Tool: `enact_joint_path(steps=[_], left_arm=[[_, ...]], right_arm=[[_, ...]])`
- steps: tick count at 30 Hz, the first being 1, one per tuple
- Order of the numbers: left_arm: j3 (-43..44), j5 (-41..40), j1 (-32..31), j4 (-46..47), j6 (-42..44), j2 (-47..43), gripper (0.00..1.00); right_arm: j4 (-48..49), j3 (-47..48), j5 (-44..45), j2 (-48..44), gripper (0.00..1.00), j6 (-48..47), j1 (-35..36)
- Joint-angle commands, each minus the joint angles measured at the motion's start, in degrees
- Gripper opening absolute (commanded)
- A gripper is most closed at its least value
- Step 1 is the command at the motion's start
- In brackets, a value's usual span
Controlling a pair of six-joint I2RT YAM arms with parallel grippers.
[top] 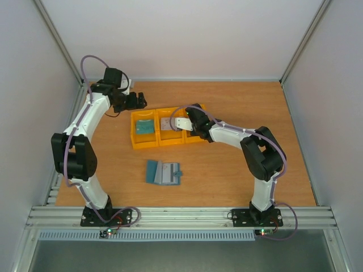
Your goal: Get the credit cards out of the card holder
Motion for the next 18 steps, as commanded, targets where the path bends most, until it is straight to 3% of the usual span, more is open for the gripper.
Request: enact_joint_path(steps=[1, 16, 18], left_arm=[[-0.19, 1.18, 0.63, 0.24, -0.42, 0.07, 0.99], [-0.91, 6.12, 0.92, -3.67, 0.58, -6.75, 0.99], [-0.86, 7.24, 0.88, -5.47, 0.91, -8.11, 0.99]], right_arm=[[-2.55, 1.26, 1.17, 0.58, 0.18, 0.08, 0.14], [-8.30, 3.13, -2.74, -11.91, 0.74, 6.48, 0.70], [-7.85, 4.00, -2.84, -14.98, 0.89, 10.08, 1.51]])
